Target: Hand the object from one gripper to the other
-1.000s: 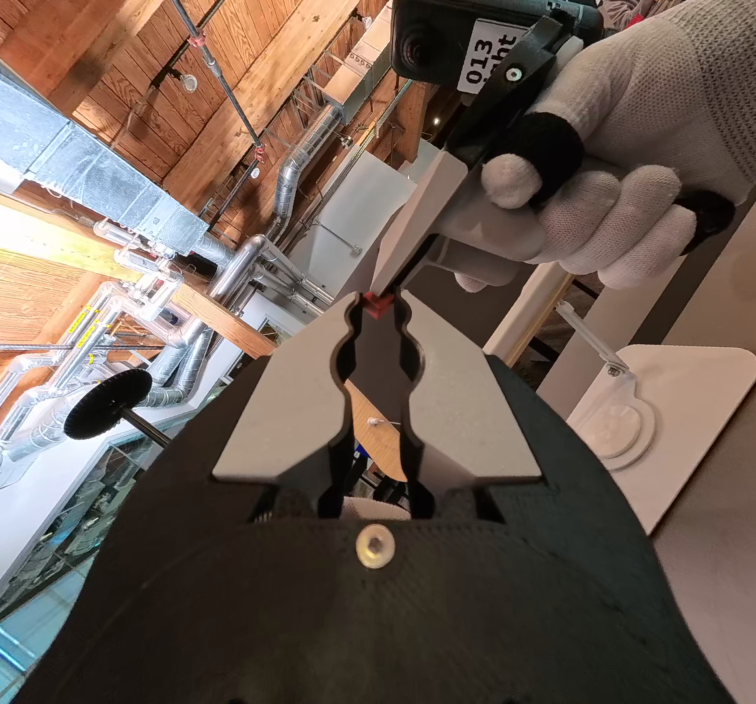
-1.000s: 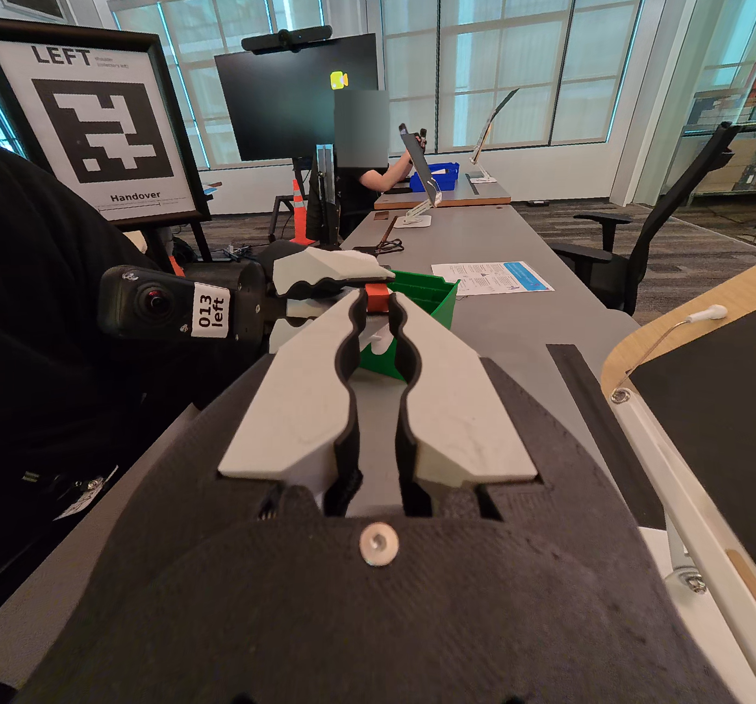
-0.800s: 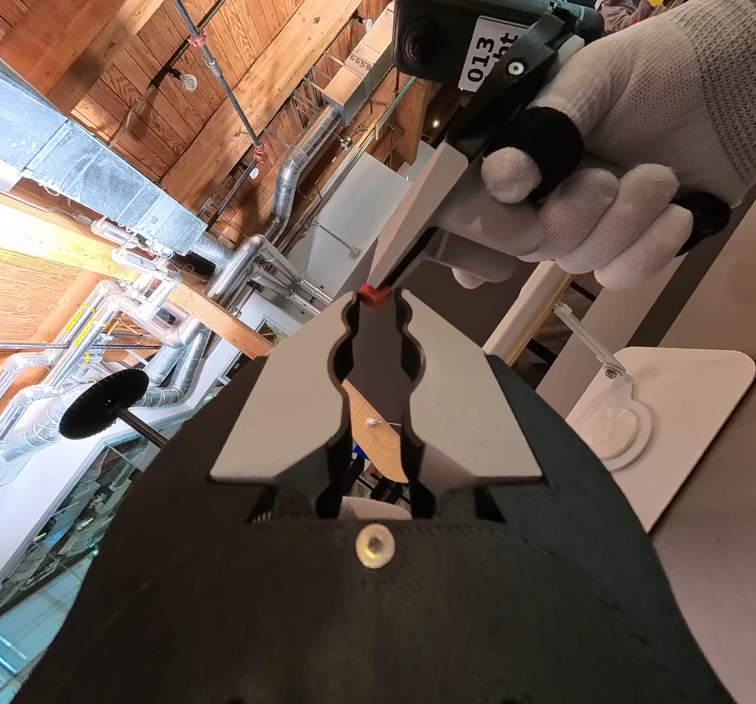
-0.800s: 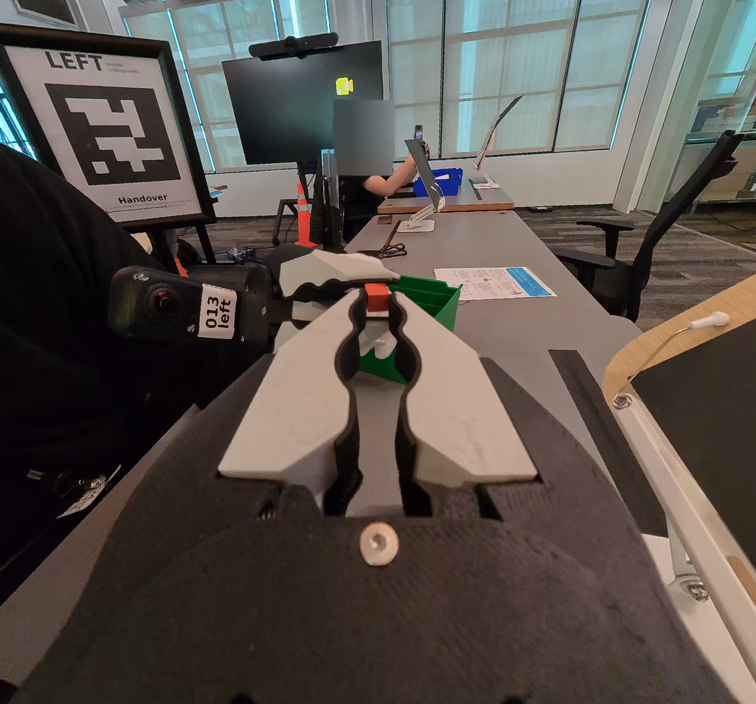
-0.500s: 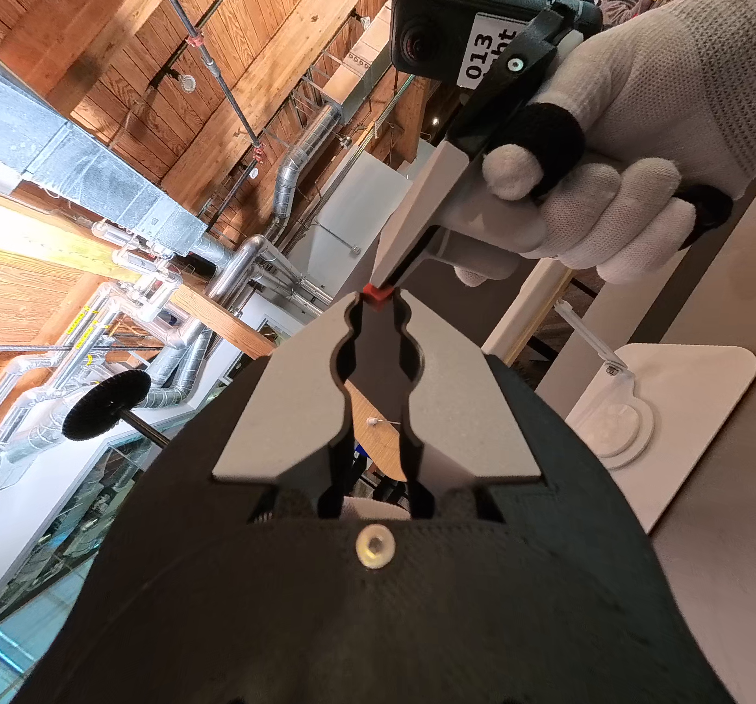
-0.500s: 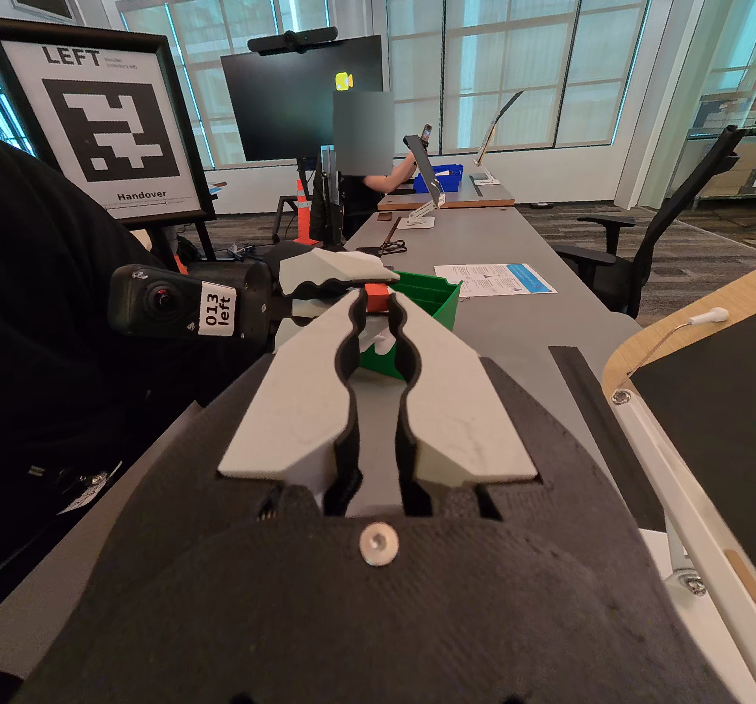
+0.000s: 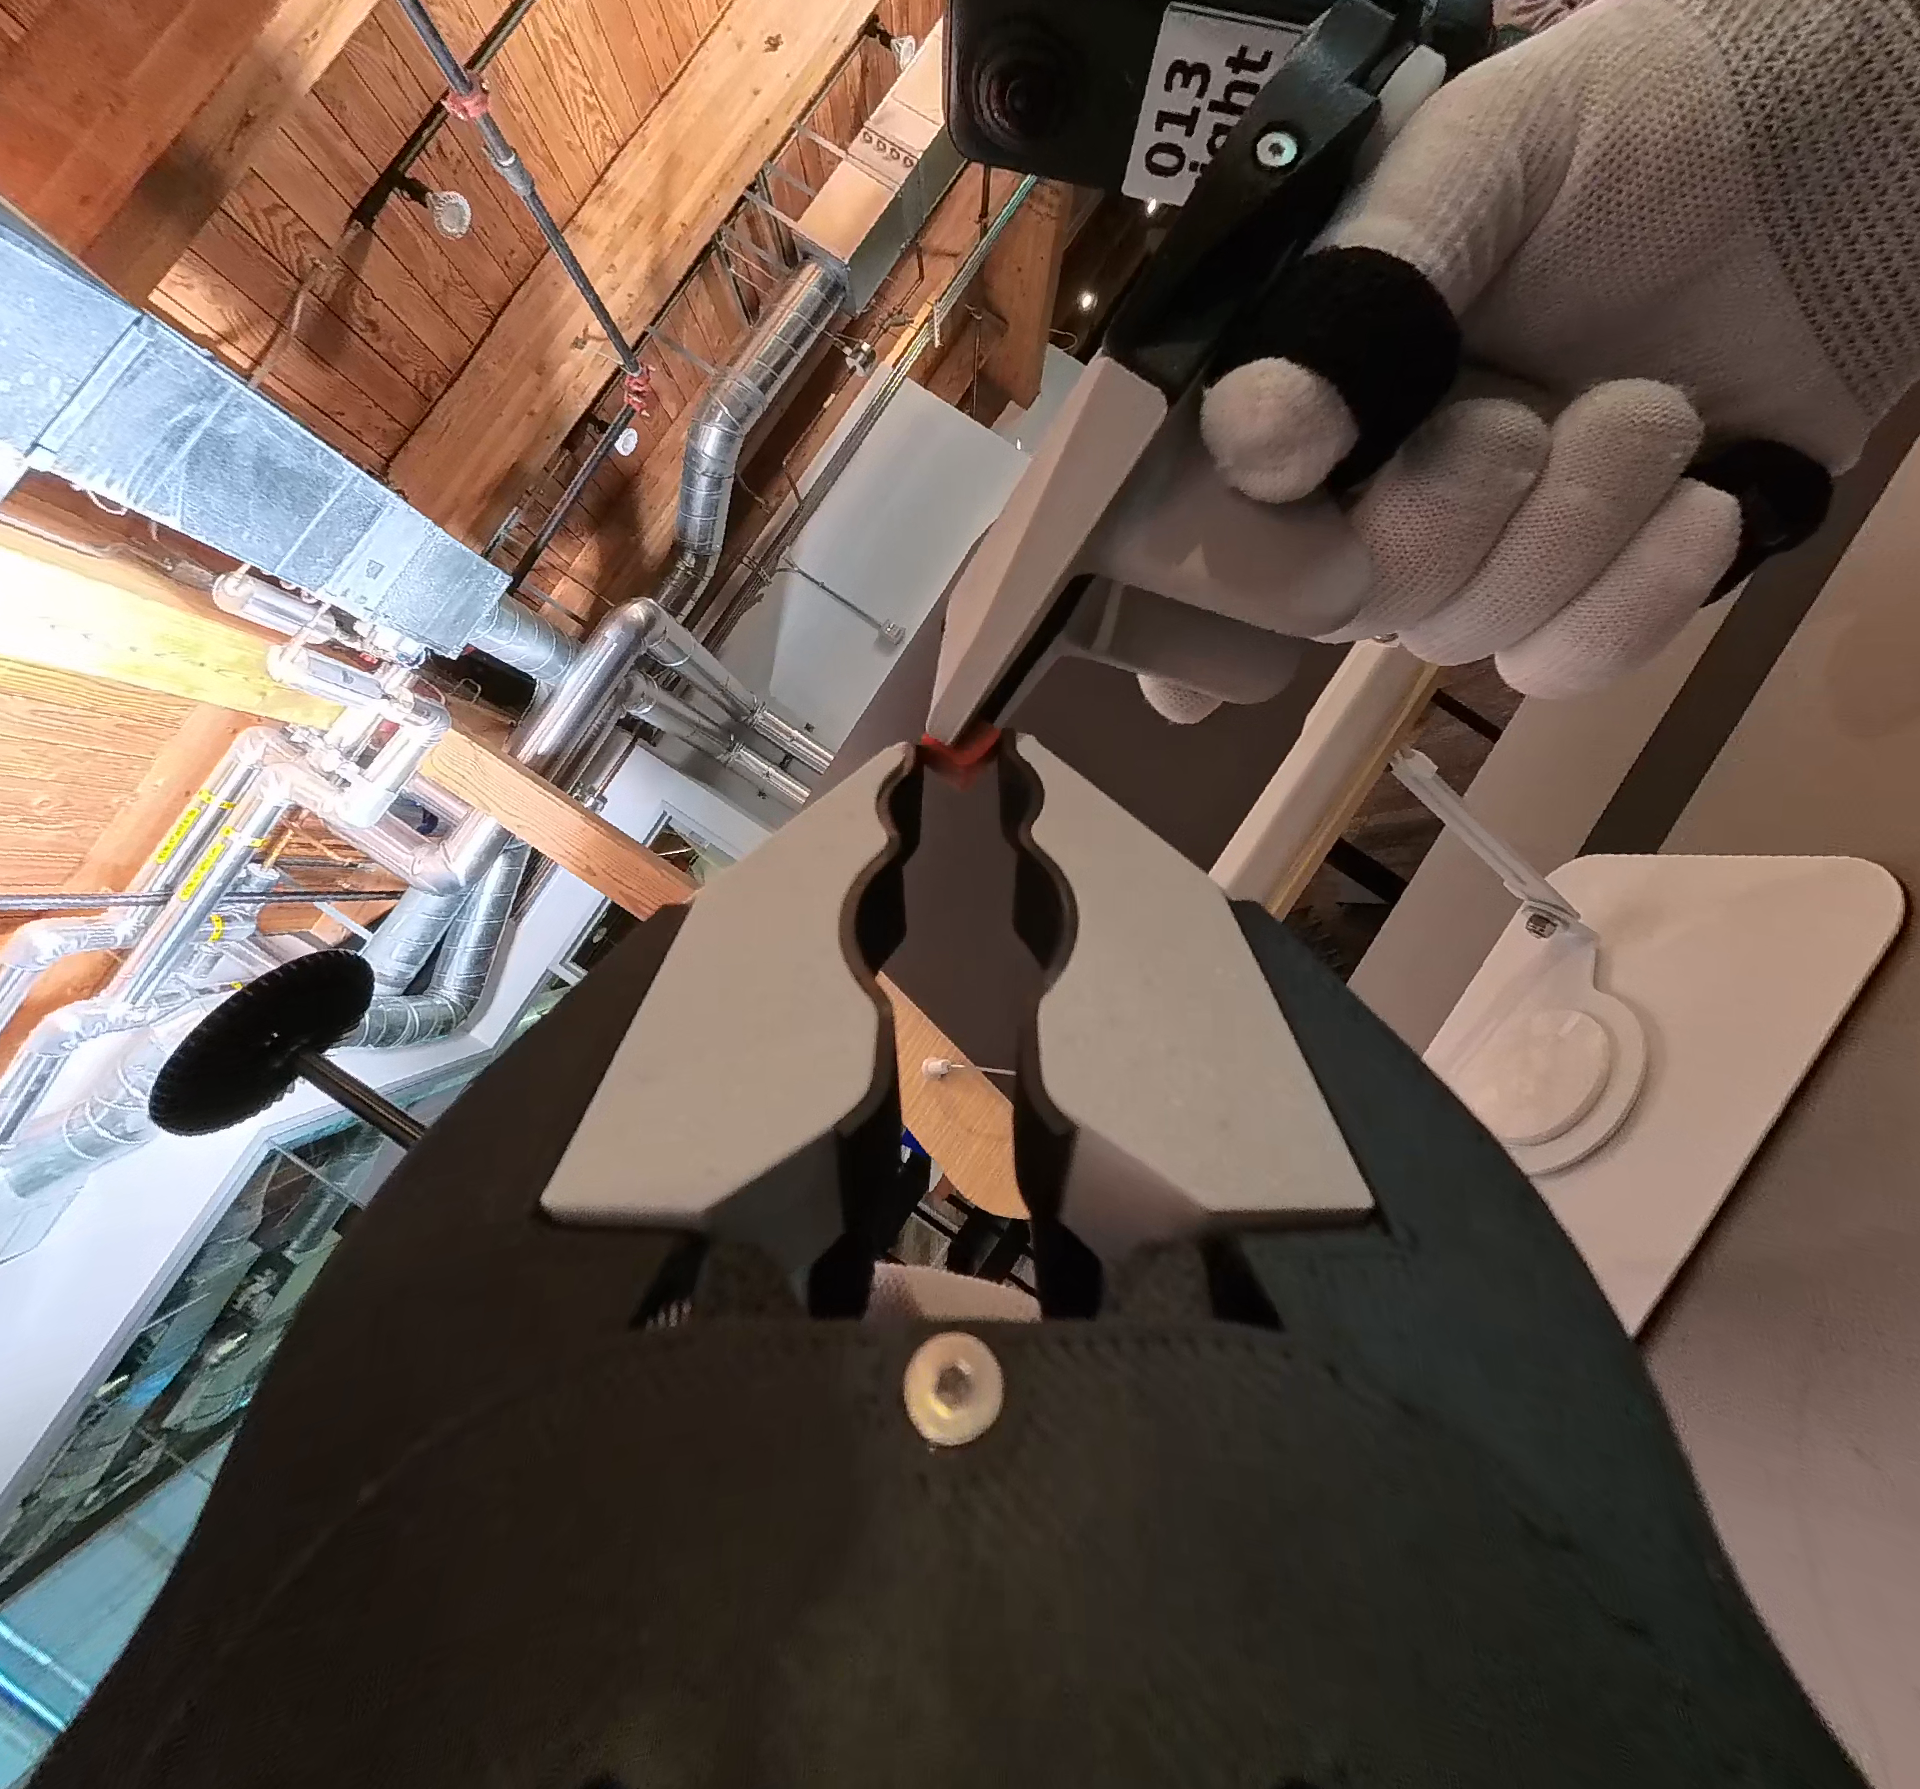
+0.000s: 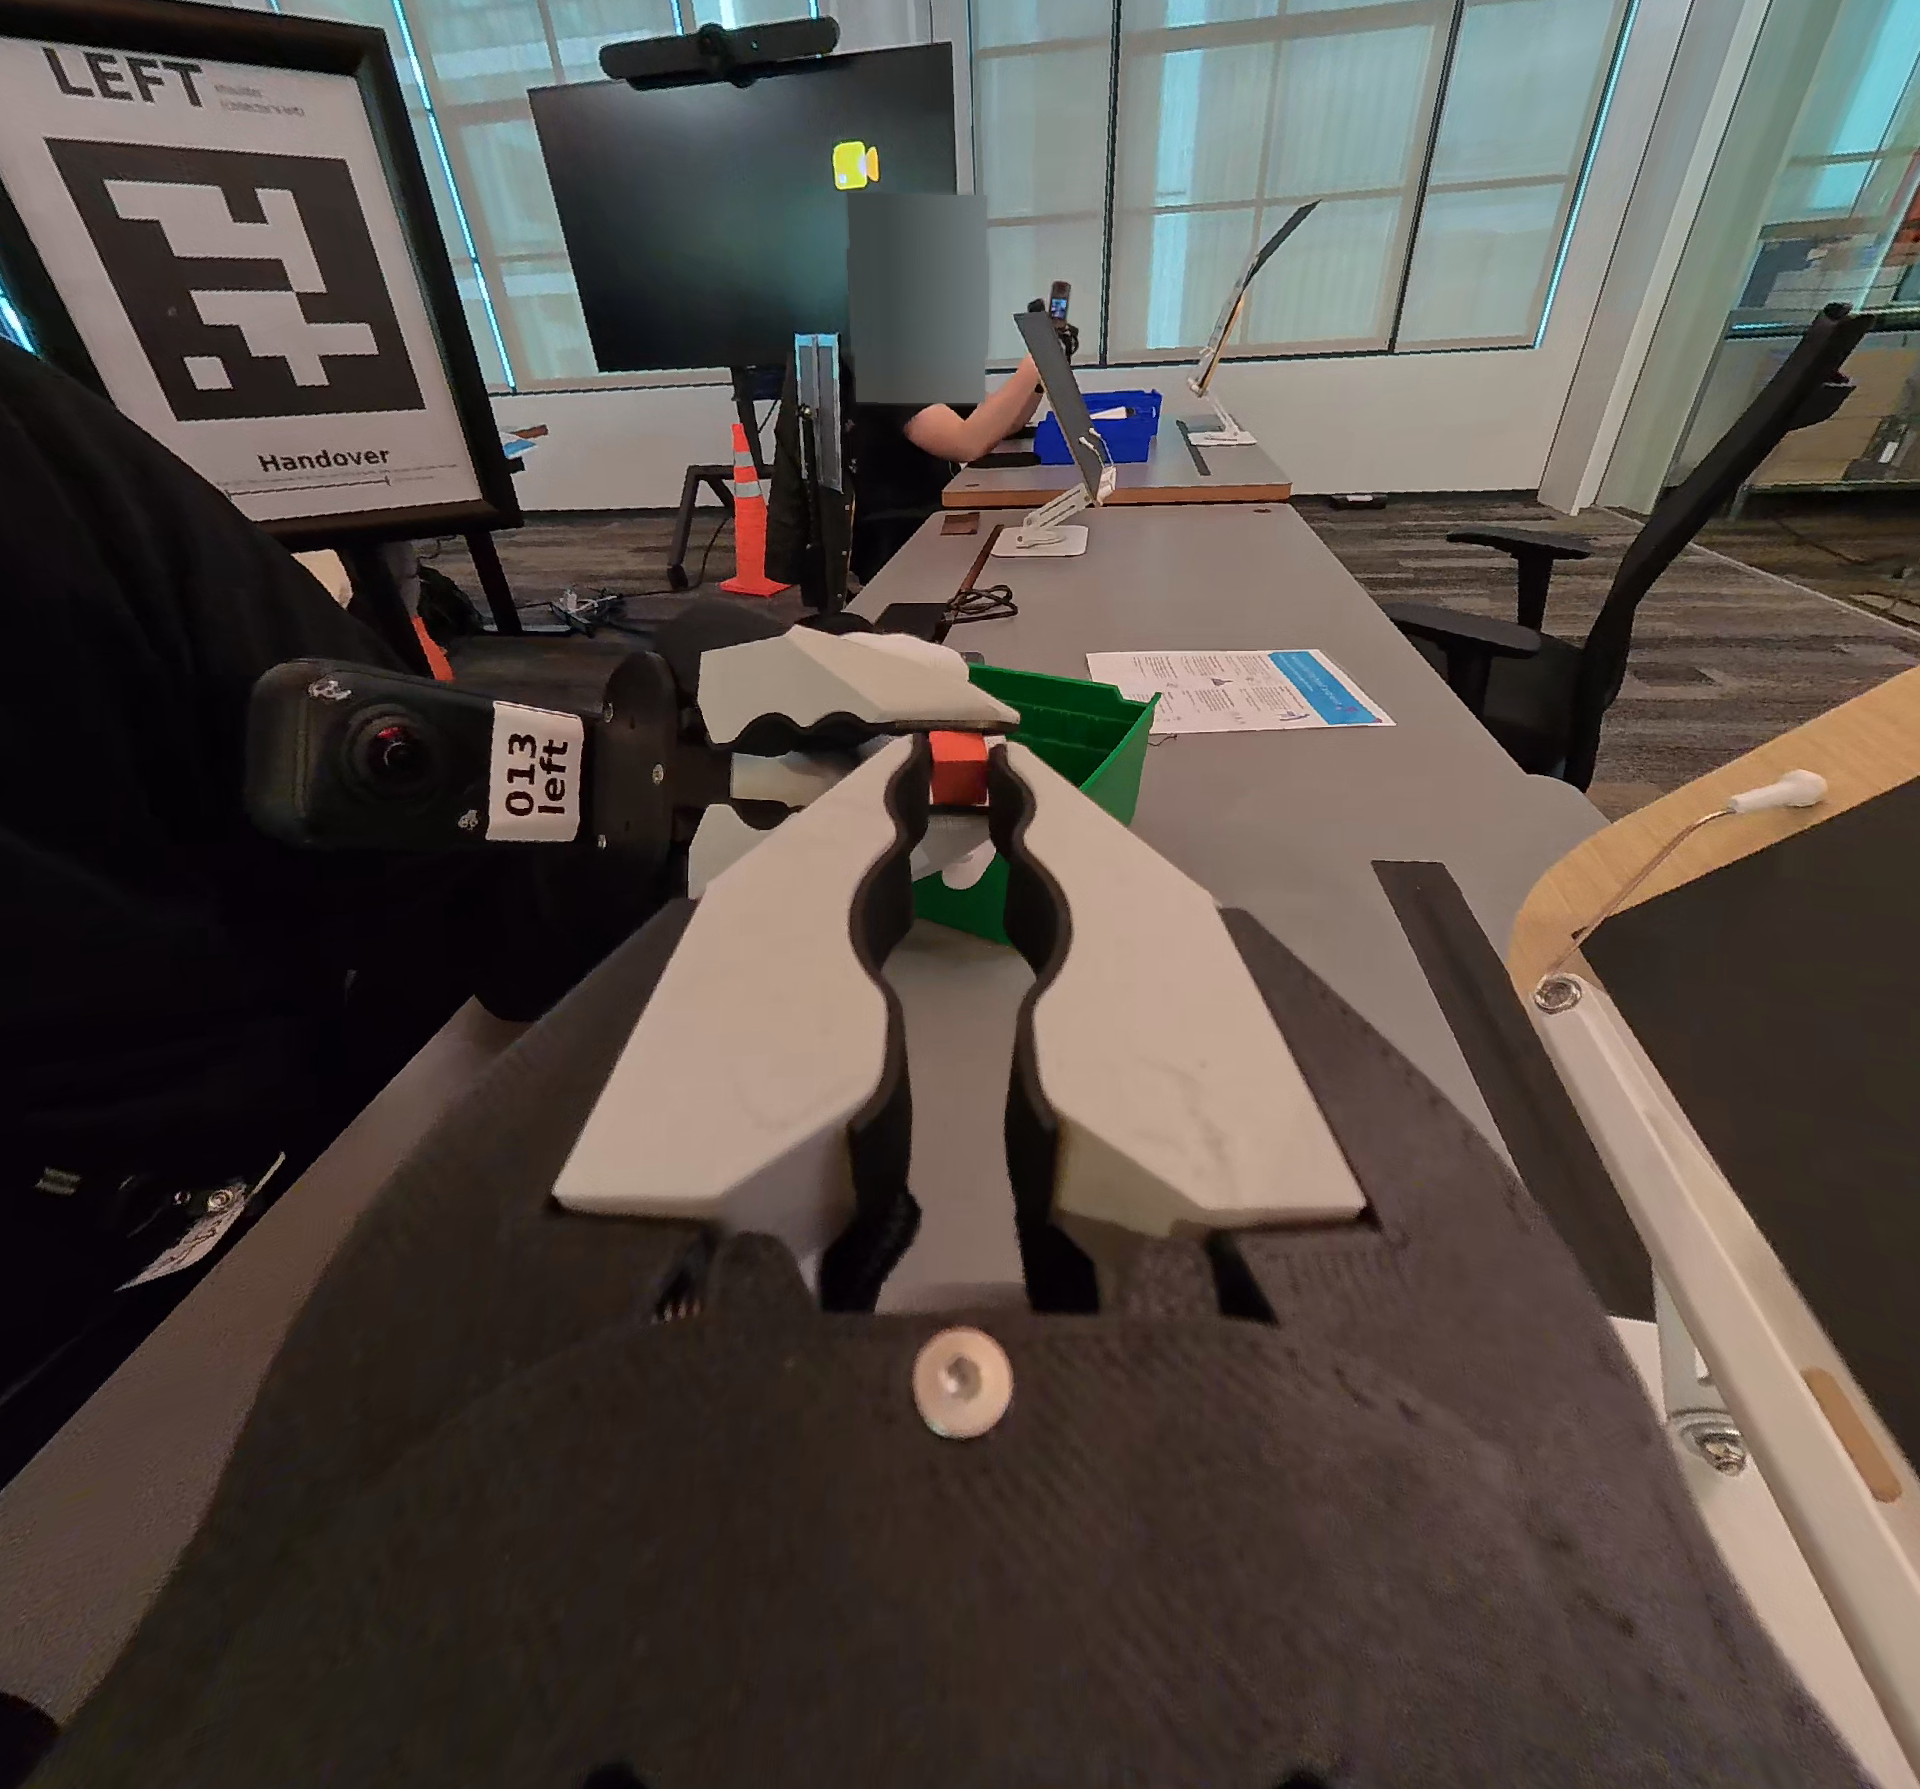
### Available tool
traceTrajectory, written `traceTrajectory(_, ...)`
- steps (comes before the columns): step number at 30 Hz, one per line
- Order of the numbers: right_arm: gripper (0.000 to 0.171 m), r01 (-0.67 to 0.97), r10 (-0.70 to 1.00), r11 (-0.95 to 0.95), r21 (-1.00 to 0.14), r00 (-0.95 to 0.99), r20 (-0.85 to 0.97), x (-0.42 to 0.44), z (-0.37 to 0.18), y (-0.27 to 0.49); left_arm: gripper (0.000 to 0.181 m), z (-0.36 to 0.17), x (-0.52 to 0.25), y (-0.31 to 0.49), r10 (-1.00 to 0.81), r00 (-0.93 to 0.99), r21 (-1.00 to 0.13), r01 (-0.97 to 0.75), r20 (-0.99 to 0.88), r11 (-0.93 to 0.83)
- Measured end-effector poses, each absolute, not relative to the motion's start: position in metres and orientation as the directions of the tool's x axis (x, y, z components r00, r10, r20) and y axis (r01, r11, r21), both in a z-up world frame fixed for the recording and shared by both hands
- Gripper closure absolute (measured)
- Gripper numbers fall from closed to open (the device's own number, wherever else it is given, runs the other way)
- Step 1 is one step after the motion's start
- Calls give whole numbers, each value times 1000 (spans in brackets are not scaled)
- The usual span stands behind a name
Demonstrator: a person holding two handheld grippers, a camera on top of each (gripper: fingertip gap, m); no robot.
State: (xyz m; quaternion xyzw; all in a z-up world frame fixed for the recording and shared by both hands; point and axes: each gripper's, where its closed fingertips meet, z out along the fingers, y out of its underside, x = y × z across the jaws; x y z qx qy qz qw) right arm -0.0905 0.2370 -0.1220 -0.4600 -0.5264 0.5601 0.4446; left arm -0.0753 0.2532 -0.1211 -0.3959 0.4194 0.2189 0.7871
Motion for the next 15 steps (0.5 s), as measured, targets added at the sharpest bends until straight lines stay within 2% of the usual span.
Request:
traceTrajectory(7,148,-11,988,-8,-1000,-153,-7,-90,-122,238,169,-123,-76,254,-26,563,-468,-660,-826,588)
traceTrajectory(12,149,-61,989,116,-991,-90,121,-79,-106,238,169,-124,-82,258,-231,617,-623,-552,-752,555)
traceTrajectory(15,151,-66,975,215,-974,-43,218,-72,-98,235,170,-121,-87,257,-410,657,-758,-419,-633,500)
